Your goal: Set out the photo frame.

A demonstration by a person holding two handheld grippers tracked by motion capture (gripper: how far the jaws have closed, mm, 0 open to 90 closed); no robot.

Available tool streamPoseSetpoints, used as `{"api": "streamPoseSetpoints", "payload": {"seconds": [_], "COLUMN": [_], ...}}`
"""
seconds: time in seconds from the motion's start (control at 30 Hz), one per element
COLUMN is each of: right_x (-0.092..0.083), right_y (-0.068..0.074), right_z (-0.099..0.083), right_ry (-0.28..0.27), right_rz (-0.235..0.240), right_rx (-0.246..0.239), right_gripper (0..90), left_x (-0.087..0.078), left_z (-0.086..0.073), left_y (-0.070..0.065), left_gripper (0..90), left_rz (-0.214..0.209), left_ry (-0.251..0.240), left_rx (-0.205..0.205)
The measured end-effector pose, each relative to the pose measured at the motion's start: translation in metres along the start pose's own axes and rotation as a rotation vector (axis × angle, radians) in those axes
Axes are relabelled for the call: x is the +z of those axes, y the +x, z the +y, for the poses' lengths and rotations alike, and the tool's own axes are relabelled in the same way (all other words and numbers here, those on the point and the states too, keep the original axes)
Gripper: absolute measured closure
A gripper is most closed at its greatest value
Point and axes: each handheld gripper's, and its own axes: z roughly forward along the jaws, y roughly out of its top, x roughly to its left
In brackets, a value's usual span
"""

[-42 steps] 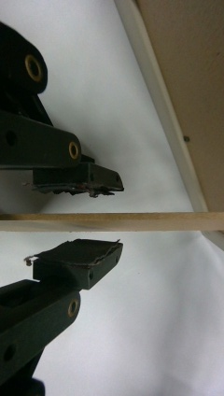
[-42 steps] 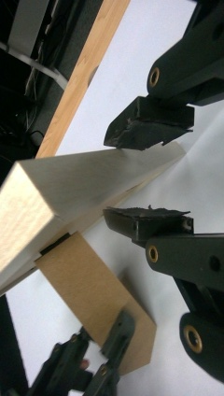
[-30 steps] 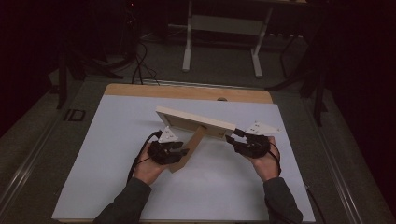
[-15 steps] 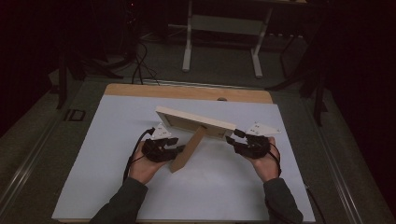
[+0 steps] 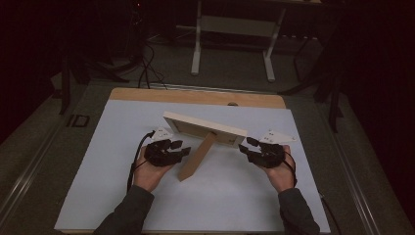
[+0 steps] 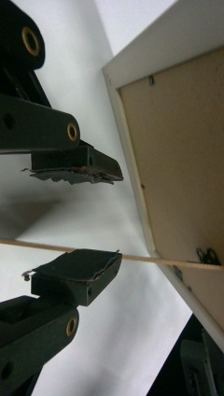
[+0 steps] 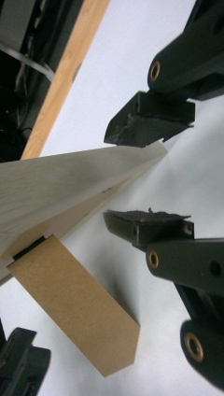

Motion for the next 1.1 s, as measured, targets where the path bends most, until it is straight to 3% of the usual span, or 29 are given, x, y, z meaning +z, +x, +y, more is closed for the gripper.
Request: {"api": "streamPoseSetpoints", "payload": {"seconds": [0.1, 0.3, 0.47, 0.63, 0.9, 1.1], "right_x": [-0.002, -0.004, -0.007, -0.008, -0.001, 0.009], "right_y": [-0.002, -0.010, -0.016, -0.020, -0.024, -0.026], "right_z": [-0.002, -0.007, -0.011, -0.010, -0.001, 0.000], "right_ry": [0.007, 0.025, 0.031, 0.012, -0.017, -0.013], "right_rz": [0.012, 0.010, 0.001, -0.034, -0.099, -0.099], "right_rx": [0.006, 0.043, 0.055, 0.077, 0.119, 0.140], "right_gripper": [59.1, 63.9, 67.9, 74.2, 88.3, 89.9], "left_x": [-0.003, -0.009, -0.010, -0.010, -0.007, -0.002], "left_z": [0.001, 0.004, 0.005, 0.010, 0.023, 0.031], "left_y": [0.004, 0.014, 0.020, 0.024, 0.027, 0.024], "left_gripper": [55.8, 57.0, 60.7, 62.8, 73.7, 85.9], "left_rz": [0.014, 0.041, 0.075, 0.109, 0.141, 0.164], "left_ry": [-0.005, -0.035, -0.045, -0.048, -0.044, -0.047], "left_rx": [-0.004, -0.065, -0.072, -0.064, -0.054, -0.024]}}
